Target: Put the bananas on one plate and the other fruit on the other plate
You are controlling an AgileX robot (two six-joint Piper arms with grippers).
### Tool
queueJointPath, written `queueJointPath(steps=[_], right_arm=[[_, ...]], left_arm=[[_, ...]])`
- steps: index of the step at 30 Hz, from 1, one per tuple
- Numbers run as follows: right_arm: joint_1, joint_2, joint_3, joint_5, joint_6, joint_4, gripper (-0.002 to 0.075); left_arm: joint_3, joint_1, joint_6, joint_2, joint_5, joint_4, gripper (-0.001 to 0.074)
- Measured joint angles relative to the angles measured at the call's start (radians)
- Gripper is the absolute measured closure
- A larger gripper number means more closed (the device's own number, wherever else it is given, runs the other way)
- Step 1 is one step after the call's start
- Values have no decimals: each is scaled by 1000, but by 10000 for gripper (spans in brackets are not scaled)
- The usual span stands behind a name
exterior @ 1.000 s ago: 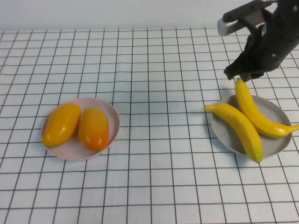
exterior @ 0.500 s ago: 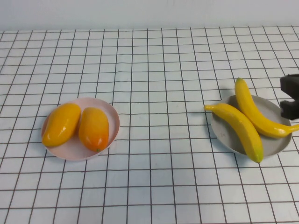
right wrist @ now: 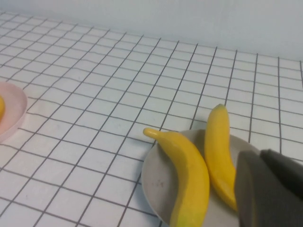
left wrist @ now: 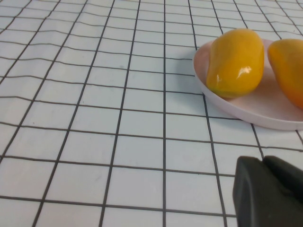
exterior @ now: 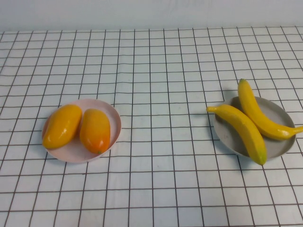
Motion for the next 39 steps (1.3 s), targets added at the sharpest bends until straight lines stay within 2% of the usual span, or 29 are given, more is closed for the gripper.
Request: queueJointPath(steps=[10, 14, 17, 26, 29, 34, 39], right_arm=[[0, -151, 294, -294, 0, 39, 741], [-44, -209, 384, -383, 0, 76, 741], [-121, -285, 434, -383, -32, 99, 741], [-420, -505, 448, -234, -52, 97, 741], [-489, -574, 448, -141, -29, 58, 741], [-523, -617, 449, 37, 124, -73, 741], [-444, -617, 453, 117, 178, -66, 741]], left_arm=[[0, 0, 0, 0, 0, 0, 738], [0, 0, 0, 0, 0, 0, 738], [0, 0, 0, 0, 0, 0, 738], [0, 0, 0, 0, 0, 0, 738], [0, 0, 0, 0, 0, 0, 738], [0, 0, 0, 0, 0, 0, 738], [0, 0, 0, -1, 0, 0, 738]])
